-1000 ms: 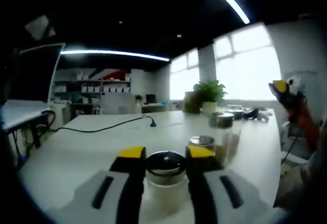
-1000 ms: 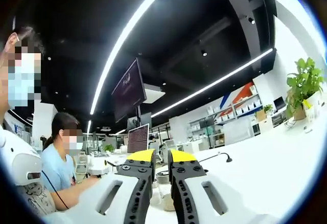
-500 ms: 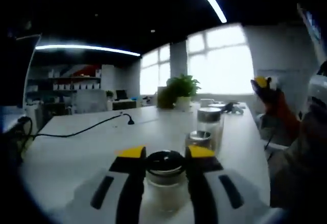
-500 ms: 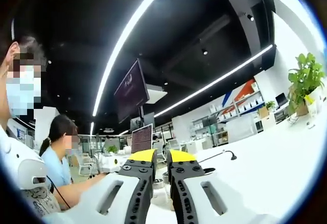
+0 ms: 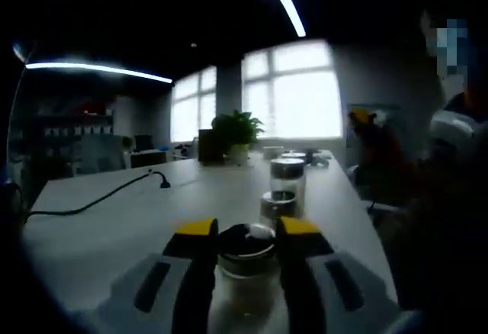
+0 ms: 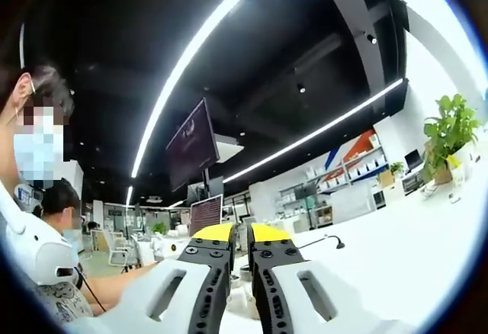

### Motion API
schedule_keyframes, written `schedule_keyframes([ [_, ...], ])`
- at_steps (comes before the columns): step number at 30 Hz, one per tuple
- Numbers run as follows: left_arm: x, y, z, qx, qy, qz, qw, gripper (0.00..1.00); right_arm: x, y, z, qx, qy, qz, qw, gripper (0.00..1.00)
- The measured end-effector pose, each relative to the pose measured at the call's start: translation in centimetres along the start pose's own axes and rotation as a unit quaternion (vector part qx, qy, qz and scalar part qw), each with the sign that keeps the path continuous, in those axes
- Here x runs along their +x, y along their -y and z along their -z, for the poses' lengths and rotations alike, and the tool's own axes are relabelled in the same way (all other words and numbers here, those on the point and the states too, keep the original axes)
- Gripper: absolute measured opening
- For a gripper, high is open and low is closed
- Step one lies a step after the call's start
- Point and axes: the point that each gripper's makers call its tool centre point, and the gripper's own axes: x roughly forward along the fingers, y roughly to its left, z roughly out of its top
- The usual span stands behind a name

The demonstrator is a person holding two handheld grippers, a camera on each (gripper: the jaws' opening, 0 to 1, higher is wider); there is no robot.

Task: Rotate the seasoning bottle until the label or dispensing opening points toward the visible target arrow and the bottle remains upright within the marked orientation range

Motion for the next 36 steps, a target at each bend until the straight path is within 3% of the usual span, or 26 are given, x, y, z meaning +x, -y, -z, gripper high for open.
schedule_keyframes([
  [9,-0.1,0.2,0.1,-0.003,-0.012,0.041,0.9991,0.32,-0.9,-0.2,-0.1,-0.012,-0.003,0.019,0.9997,0.04],
  [13,-0.5,0.1,0.2,-0.019,-0.011,0.045,0.9988,0.34,-1.2,-0.2,-0.4,-0.017,0.000,0.028,0.9995,0.04],
  [16,-1.2,-0.4,-0.7,-0.035,0.015,0.031,0.9988,0.46,-1.2,0.0,-0.5,-0.019,0.002,0.033,0.9993,0.04],
  [18,-1.8,-0.9,-1.7,-0.048,0.035,0.008,0.9982,0.50,-1.2,-0.1,-0.6,-0.020,0.003,0.036,0.9991,0.05],
  [21,-2.5,-1.9,-2.1,-0.048,0.030,-0.051,0.9971,0.48,-1.4,-0.1,-0.5,-0.021,0.006,0.040,0.9990,0.05],
  [22,-2.7,-2.0,-2.0,-0.062,0.020,-0.078,0.9948,0.46,-1.4,-0.1,-0.4,-0.020,0.006,0.042,0.9989,0.05],
  [24,-2.9,-1.6,-1.0,-0.093,-0.015,-0.095,0.9910,0.35,-1.5,0.0,-0.3,-0.019,0.006,0.046,0.9987,0.05],
  [25,-2.7,-1.2,-1.4,-0.086,-0.007,-0.095,0.9917,0.34,-1.5,0.0,-0.3,-0.019,0.007,0.047,0.9987,0.05],
  [29,-2.4,0.6,-2.7,-0.096,0.026,-0.103,0.9897,0.51,-1.6,0.1,-0.3,-0.015,0.009,0.048,0.9987,0.05],
  [30,-2.5,0.4,-3.0,-0.094,0.037,-0.121,0.9875,0.54,-1.6,0.1,-0.4,-0.016,0.010,0.048,0.9987,0.05],
  [33,-3.3,-0.5,-2.9,-0.073,0.031,-0.180,0.9804,0.52,-1.8,0.0,-0.6,-0.020,0.012,0.048,0.9986,0.05],
  [36,-3.7,-0.4,-3.0,-0.053,0.040,-0.191,0.9794,0.57,-2.1,0.1,-0.9,-0.020,0.018,0.051,0.9984,0.05],
])
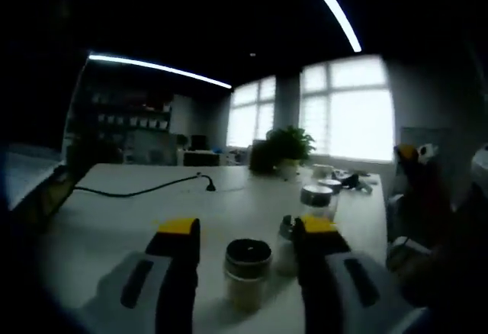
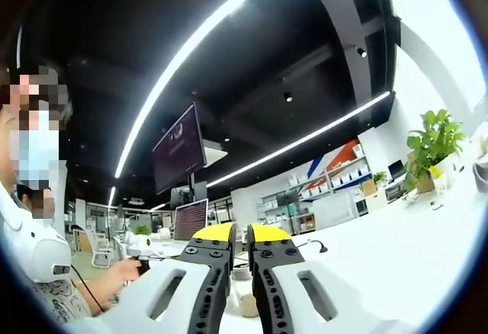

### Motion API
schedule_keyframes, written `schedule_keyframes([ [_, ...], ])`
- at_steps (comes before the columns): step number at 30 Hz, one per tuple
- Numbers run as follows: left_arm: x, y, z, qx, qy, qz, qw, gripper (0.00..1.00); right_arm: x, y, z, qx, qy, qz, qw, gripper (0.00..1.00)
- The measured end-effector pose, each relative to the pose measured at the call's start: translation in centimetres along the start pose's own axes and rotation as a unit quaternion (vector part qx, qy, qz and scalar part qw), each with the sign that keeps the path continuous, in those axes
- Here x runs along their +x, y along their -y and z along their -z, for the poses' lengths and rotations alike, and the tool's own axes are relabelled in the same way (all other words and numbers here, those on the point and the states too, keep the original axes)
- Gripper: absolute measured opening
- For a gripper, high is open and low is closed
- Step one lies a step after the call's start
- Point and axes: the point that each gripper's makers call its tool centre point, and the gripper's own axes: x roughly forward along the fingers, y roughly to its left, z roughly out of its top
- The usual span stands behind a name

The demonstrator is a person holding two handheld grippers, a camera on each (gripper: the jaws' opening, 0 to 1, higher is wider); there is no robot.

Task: Rotate the seasoning bottle until the label or dispensing opening points toward the visible target arrow and the bottle remains upright within the marked orientation range

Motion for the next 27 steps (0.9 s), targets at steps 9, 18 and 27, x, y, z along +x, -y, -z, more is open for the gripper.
schedule_keyframes([
  [9,-0.1,0.4,1.6,0.007,-0.006,-0.023,0.9997,0.52,-0.5,0.5,0.0,0.004,0.005,0.010,0.9999,0.05],
  [18,0.1,0.2,0.5,0.057,0.015,-0.100,0.9933,0.52,-0.8,0.6,-0.3,0.001,0.009,0.014,0.9999,0.05],
  [27,0.3,0.2,2.7,0.047,0.009,-0.107,0.9931,0.42,-1.1,0.8,-0.9,-0.002,0.015,0.019,0.9997,0.05],
])
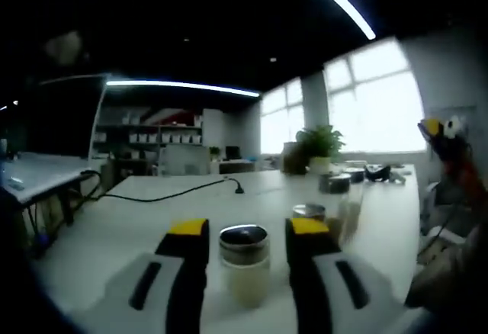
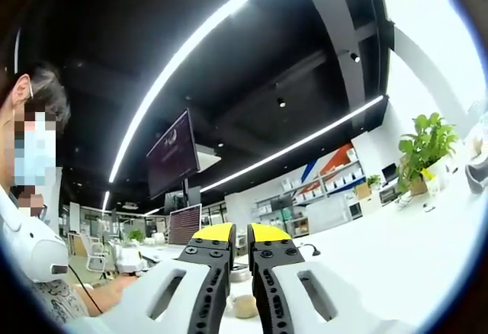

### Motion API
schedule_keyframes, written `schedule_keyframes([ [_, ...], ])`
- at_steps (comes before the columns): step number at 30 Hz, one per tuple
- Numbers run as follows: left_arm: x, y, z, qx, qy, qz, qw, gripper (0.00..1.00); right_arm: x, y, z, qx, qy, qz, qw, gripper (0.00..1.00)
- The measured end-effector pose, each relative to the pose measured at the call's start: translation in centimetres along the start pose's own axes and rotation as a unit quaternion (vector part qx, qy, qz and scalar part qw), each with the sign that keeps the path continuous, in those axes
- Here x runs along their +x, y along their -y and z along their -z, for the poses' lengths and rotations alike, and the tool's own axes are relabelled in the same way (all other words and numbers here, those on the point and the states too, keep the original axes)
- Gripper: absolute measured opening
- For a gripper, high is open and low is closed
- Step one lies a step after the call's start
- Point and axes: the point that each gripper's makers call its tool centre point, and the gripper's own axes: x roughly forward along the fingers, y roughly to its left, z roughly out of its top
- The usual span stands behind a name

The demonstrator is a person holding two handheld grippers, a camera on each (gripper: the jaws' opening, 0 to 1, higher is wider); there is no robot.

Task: Rotate the seasoning bottle until the label or dispensing opening points toward the visible target arrow and the bottle remains upright within the marked orientation range

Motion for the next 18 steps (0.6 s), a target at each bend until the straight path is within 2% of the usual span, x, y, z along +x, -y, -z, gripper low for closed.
schedule_keyframes([
  [11,0.9,0.4,0.9,0.002,-0.010,-0.004,0.9999,0.41,-0.4,0.9,0.0,0.001,0.006,0.011,0.9999,0.04],
  [18,1.2,0.2,1.5,0.008,-0.015,0.000,0.9998,0.35,-0.9,1.4,0.3,0.004,0.005,0.020,0.9998,0.04],
])
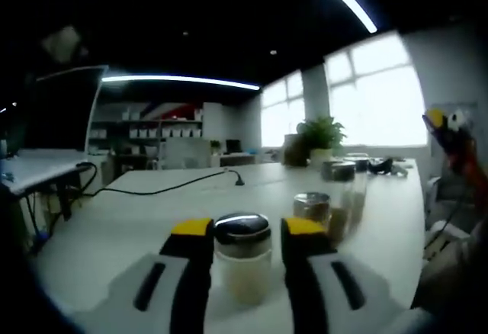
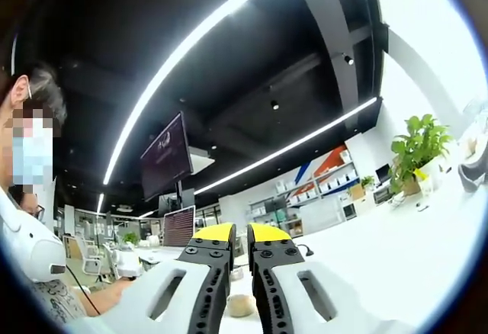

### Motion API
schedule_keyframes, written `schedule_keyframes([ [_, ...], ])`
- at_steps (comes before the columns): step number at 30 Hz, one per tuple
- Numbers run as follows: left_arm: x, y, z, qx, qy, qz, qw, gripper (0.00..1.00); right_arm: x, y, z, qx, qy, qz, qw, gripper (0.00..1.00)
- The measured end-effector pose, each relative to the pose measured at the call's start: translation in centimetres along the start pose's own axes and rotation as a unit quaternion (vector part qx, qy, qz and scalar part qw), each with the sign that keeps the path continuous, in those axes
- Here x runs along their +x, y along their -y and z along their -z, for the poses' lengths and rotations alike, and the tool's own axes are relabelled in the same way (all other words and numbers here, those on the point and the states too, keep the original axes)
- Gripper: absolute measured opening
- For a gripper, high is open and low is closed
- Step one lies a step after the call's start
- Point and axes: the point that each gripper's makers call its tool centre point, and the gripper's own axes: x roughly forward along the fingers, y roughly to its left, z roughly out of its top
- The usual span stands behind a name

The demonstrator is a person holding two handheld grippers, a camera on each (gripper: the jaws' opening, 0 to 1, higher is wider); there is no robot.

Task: Rotate the seasoning bottle until the label or dispensing opening points toward the visible target arrow and the bottle remains upright within the marked orientation range

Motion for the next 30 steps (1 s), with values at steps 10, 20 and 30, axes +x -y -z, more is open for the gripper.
schedule_keyframes([
  [10,0.1,0.7,0.4,0.020,-0.017,0.052,0.9983,0.32,0.1,-0.1,-0.2,-0.008,-0.001,0.000,1.0000,0.04],
  [20,0.2,0.8,0.6,-0.012,-0.025,0.137,0.9902,0.32,1.0,-1.3,0.2,-0.024,-0.023,-0.020,0.9992,0.04],
  [30,0.2,1.0,0.5,0.006,-0.033,0.222,0.9743,0.32,0.8,-1.1,0.0,-0.018,-0.020,-0.015,0.9995,0.04],
])
